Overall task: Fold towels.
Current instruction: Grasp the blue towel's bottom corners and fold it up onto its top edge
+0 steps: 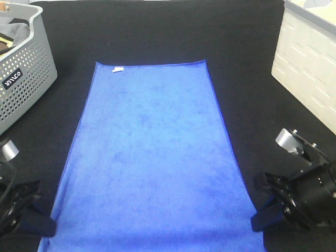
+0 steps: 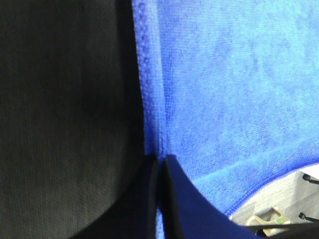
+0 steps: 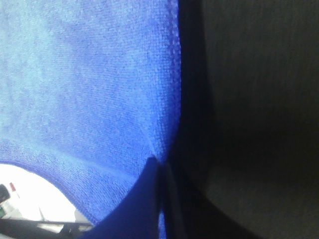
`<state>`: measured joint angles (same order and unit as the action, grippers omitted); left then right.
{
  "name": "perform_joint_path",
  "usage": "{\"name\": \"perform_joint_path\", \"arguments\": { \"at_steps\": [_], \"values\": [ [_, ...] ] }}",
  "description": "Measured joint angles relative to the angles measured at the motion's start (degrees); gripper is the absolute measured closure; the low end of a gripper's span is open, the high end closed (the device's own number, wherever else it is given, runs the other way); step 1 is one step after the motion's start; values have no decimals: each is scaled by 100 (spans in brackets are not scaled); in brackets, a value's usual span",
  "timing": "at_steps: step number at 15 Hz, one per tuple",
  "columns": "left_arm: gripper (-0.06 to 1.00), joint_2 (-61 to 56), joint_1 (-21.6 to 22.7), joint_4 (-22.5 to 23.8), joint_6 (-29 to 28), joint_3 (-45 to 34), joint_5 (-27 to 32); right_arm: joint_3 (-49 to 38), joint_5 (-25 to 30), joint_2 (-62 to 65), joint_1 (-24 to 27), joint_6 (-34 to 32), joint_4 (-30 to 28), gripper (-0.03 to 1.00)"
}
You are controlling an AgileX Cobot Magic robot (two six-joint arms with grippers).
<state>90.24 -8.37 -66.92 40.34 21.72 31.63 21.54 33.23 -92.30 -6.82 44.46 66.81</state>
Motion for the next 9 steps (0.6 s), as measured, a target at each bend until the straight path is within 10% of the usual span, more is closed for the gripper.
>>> {"name": "perform_joint_path", "arguments": {
  "at_steps": [9],
  "values": [
    [94,-395,-17,17,-269,498,-498,1238,218,126,-23,-447,-642,97]
  ]
}}
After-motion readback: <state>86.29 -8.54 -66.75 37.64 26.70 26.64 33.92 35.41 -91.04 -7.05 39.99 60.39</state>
